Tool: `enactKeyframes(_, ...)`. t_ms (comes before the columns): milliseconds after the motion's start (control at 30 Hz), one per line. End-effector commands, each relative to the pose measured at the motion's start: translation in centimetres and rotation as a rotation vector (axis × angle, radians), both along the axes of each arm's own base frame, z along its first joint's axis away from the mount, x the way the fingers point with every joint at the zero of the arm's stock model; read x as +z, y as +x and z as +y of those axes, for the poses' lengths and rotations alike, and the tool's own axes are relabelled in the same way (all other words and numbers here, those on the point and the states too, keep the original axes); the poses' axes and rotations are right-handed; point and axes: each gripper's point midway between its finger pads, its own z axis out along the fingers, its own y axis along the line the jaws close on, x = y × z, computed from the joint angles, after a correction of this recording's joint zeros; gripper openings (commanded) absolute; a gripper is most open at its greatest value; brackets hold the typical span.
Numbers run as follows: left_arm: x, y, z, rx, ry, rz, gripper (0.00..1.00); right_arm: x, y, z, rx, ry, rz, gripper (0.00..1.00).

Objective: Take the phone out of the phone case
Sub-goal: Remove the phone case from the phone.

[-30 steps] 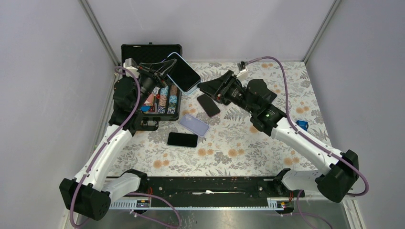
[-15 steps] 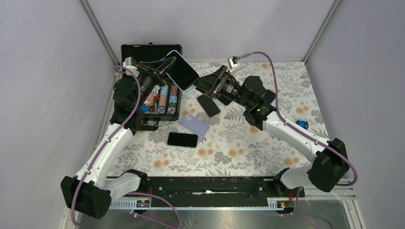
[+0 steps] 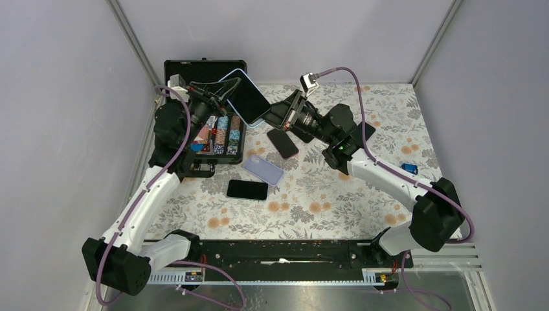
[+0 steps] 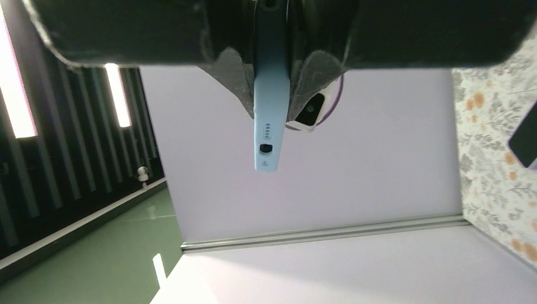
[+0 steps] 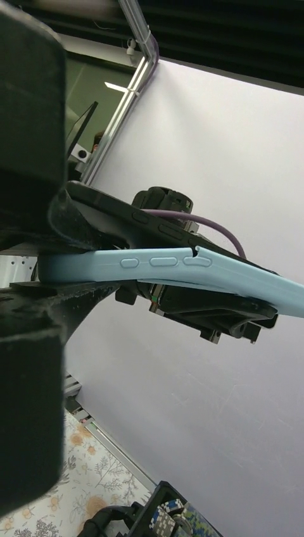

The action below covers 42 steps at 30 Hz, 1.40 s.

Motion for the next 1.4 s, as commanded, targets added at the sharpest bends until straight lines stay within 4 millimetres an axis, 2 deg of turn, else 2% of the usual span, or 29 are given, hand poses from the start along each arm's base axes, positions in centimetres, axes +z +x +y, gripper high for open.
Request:
enactKeyframes(0,4.8,-4.7,-0.5,-0.068,0.073,-0.164,0.25,1.3,-0.3,0.0,0.010,0.028,-0.029,0.00)
enactKeyframes(67,3.9,-4.7,0.1,-0.012,0.175,-0.171,0.47,2.3,-0.2,-0.5,-0.004,0.061,-0.013,0.00)
enactKeyframes(133,2.5,-4.3,0.5,0.035,0.287,-0.153,0.64,3.3,0.1,-0.8,-0.017,0.096,0.019,0.00)
enactKeyframes(200,0.8,-4.0,1.1,0.072,0.379,-0.129,0.72,4.4,0.2,-1.2,-0.025,0.122,0.034,0.00)
enactKeyframes(267,-0.2,-3.9,1.6,0.091,0.415,-0.123,0.78,4.4,0.3,-1.2,-0.026,0.110,0.049,0.00)
enactKeyframes(367,-0.3,-4.1,2.3,0.114,0.470,-0.161,0.80,3.8,0.4,-1.6,-0.037,0.136,0.056,0.00)
enactKeyframes(467,-0.5,-4.4,2.8,0.122,0.572,-0.181,0.81,2.3,0.7,-1.4,-0.030,0.117,0.085,0.00)
enactKeyframes(600,-2.4,-4.6,4.3,0.171,0.770,-0.172,0.82,1.5,0.5,-1.7,-0.032,0.117,0.094,0.00)
enactKeyframes(667,-2.7,-4.9,4.6,0.179,0.843,-0.225,0.82,0.9,0.5,-1.8,-0.038,0.105,0.098,0.00)
enactKeyframes(800,-2.0,-6.0,5.4,0.236,0.955,-0.385,0.82,-0.7,0.4,-2.1,-0.048,0.076,0.131,0.00)
enactKeyframes(900,-1.5,-6.8,4.1,0.184,1.023,-0.563,0.81,-1.9,0.2,-2.2,-0.048,0.063,0.153,0.00)
enactKeyframes(1000,-2.3,-7.4,1.6,0.050,1.086,-0.679,0.77,-3.2,0.0,-2.4,-0.049,0.046,0.184,0.00)
enactKeyframes(1100,-4.1,-7.7,-0.5,-0.028,1.210,-0.757,0.77,-4.8,0.0,-2.6,-0.065,0.008,0.238,0.00)
enactKeyframes(1233,-7.4,-8.0,-3.4,-0.157,1.377,-0.821,0.77,-6.8,0.0,-3.0,-0.094,-0.057,0.318,0.00)
enactKeyframes(1300,-8.8,-8.0,-4.2,-0.206,1.459,-0.860,0.75,-6.9,-0.2,-3.1,-0.088,-0.069,0.324,0.00)
enactKeyframes(1367,-10.1,-7.5,-4.1,-0.223,1.540,-0.868,0.74,-7.2,-0.4,-3.3,-0.090,-0.090,0.341,0.00)
